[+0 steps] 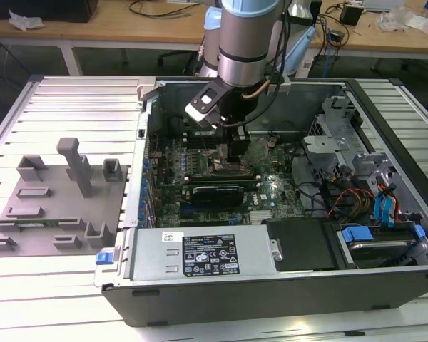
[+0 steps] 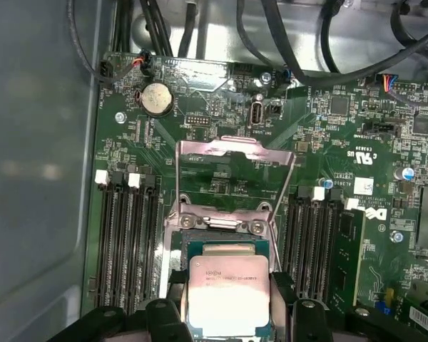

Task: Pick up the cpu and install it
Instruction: 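Place the cpu into insertion slot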

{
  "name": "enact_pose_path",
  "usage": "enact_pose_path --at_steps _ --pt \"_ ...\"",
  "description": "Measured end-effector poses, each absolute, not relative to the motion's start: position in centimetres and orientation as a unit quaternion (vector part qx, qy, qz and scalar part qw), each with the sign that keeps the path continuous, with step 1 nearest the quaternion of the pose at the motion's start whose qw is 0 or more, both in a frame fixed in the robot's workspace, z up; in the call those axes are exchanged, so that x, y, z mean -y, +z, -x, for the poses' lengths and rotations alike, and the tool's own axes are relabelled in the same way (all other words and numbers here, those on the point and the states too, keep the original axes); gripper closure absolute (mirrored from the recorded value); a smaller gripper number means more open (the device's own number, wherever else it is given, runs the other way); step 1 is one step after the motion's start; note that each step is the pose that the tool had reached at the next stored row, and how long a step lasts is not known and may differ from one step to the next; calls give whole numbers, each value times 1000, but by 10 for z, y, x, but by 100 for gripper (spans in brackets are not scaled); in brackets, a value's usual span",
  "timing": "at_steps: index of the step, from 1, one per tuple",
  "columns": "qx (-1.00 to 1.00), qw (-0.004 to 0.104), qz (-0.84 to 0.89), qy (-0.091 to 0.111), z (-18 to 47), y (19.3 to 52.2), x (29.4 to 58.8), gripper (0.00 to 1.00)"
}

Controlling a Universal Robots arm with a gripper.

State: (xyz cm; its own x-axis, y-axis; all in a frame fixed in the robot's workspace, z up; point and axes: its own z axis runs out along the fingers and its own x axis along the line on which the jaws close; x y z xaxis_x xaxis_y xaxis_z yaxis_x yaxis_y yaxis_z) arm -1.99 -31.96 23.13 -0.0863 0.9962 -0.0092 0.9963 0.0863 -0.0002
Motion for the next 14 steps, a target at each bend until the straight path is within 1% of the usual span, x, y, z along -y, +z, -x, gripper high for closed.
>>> enact_pose_path --at_steps 14 --pt "-737 3 -676 -3 26 224 319 45"
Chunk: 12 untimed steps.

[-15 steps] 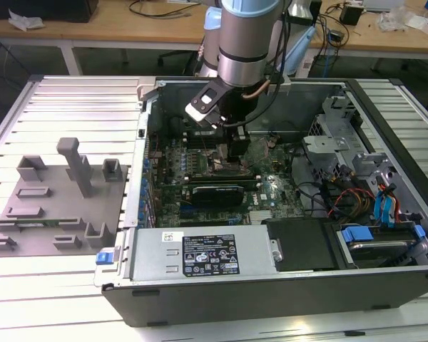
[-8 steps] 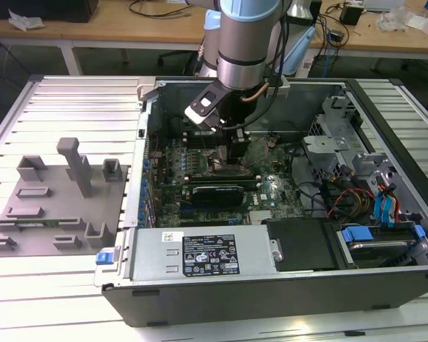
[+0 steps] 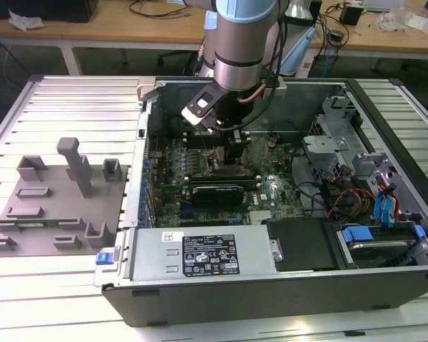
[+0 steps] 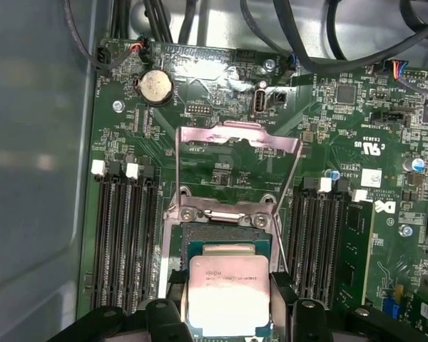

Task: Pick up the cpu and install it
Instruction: 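Place the cpu into insertion slot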

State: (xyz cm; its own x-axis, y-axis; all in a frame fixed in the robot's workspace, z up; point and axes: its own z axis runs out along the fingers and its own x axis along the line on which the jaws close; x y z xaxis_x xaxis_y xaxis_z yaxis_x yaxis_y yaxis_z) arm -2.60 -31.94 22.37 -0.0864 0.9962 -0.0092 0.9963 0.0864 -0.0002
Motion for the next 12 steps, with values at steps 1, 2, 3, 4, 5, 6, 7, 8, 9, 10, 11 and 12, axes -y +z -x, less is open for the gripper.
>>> enact_pose_path --at_steps 1,2,3,4,5,6,7,8,9,10,11,12 --pt "-737 3 -676 -3 26 223 319 45" --pt "-737 3 -676 -3 26 223 319 45" --pt "-737 3 -676 -3 26 222 319 45" --pt "-737 3 -676 -3 26 220 319 45" --pt "-737 3 -676 -3 26 215 319 45" --pt "-737 3 -676 -3 26 215 319 45" --pt "-735 3 -679 -3 26 214 319 45" --pt "-729 3 -685 -3 26 213 319 45" --pt "-722 3 -692 -3 26 213 319 45" --pt "-714 3 -701 -3 26 212 319 45" --pt "-713 3 -701 -3 26 211 318 45" --pt "-713 3 -701 -3 26 210 316 45"
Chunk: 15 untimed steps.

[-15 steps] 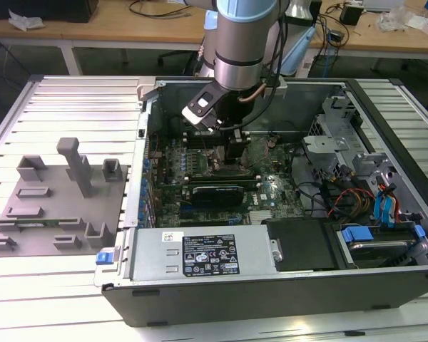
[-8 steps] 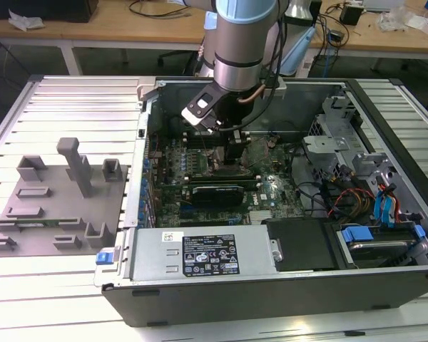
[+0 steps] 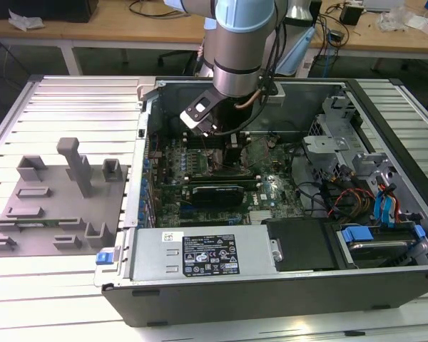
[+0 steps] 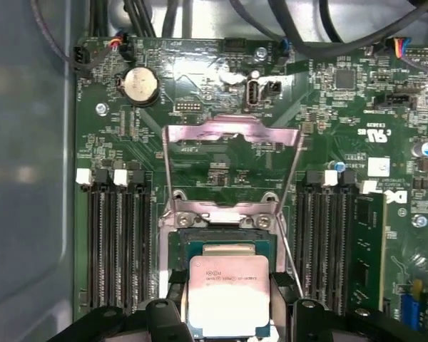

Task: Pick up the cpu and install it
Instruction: 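Place the cpu into insertion slot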

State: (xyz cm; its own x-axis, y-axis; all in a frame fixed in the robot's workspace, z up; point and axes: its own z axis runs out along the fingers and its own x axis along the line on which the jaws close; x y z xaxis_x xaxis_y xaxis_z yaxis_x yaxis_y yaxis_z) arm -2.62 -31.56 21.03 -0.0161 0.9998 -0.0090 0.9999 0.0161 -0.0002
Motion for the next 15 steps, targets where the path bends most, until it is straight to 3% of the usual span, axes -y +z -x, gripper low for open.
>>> enact_pose_path --at_steps 15 --pt "-704 4 -710 -3 27 199 314 45"
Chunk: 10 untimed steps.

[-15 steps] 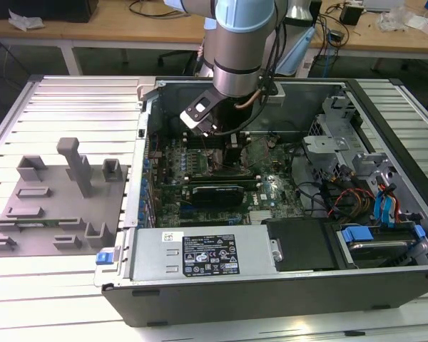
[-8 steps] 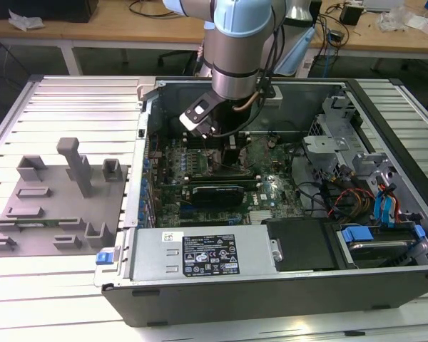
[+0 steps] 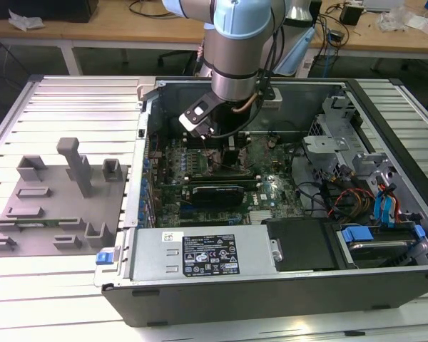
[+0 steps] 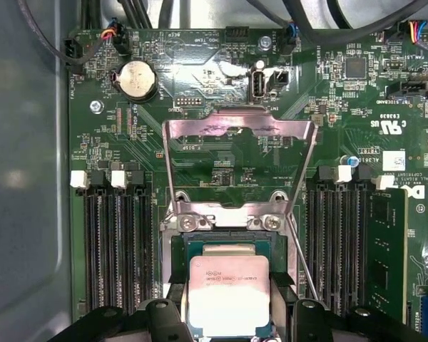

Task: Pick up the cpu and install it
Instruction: 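Place the cpu into insertion slot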

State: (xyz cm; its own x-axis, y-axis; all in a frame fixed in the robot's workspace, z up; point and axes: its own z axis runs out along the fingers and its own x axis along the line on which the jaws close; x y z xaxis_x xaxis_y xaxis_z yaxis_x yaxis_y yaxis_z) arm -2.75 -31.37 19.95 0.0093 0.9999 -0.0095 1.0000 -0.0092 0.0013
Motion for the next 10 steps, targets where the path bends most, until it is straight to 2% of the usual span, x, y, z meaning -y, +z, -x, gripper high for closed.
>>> enact_pose_path --at_steps 10 --pt "-707 4 -707 -3 27 198 314 45"
